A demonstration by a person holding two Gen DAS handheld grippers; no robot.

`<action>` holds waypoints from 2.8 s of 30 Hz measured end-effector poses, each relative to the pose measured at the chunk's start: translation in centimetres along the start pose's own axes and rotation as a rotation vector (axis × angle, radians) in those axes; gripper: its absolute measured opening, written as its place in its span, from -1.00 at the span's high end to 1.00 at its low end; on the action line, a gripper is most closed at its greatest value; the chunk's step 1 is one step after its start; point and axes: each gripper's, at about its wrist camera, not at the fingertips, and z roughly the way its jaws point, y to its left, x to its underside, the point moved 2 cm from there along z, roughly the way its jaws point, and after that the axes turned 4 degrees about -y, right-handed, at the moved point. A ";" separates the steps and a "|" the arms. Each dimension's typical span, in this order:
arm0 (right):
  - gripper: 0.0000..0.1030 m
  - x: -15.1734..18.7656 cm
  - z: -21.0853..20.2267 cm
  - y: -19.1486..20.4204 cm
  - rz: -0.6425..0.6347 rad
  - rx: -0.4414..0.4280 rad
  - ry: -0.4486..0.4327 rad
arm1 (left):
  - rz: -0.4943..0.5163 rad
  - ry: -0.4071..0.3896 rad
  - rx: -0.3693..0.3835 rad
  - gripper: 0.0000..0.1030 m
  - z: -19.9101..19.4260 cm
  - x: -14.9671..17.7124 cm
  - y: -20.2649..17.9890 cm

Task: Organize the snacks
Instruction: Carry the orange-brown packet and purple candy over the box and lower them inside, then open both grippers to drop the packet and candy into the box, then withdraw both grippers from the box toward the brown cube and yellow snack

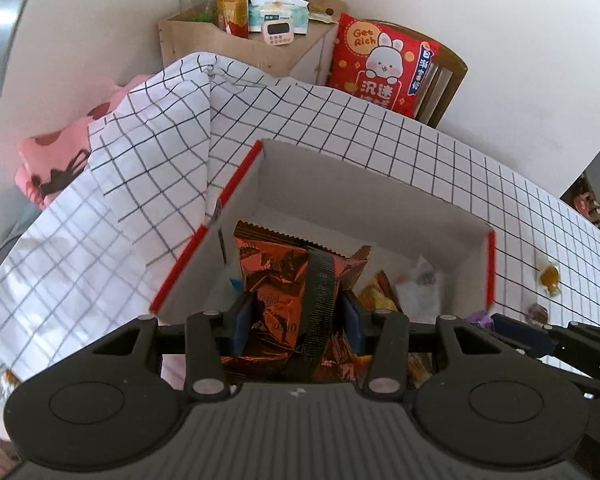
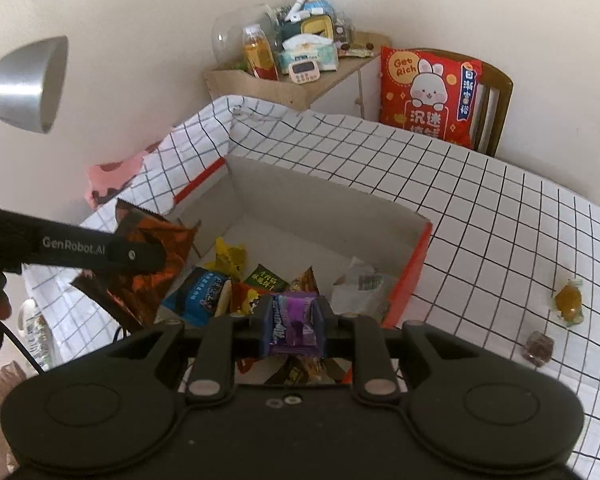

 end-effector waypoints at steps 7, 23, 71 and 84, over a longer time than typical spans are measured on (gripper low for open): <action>0.60 -0.1 3.8 -0.2 -0.020 0.061 0.045 | 0.034 0.013 -0.016 0.12 3.7 -0.8 -0.1; 0.56 1.0 7.6 -0.6 -0.055 0.109 0.129 | 0.112 0.120 -0.040 0.10 9.0 0.5 -1.7; -0.68 1.2 -6.0 -3.3 0.065 -0.002 -0.064 | 0.124 -0.101 0.150 -0.30 -3.7 2.7 -6.5; -0.98 4.2 -12.5 -9.8 0.117 0.041 -0.145 | 0.173 -0.151 0.212 -0.40 -5.3 6.1 -13.6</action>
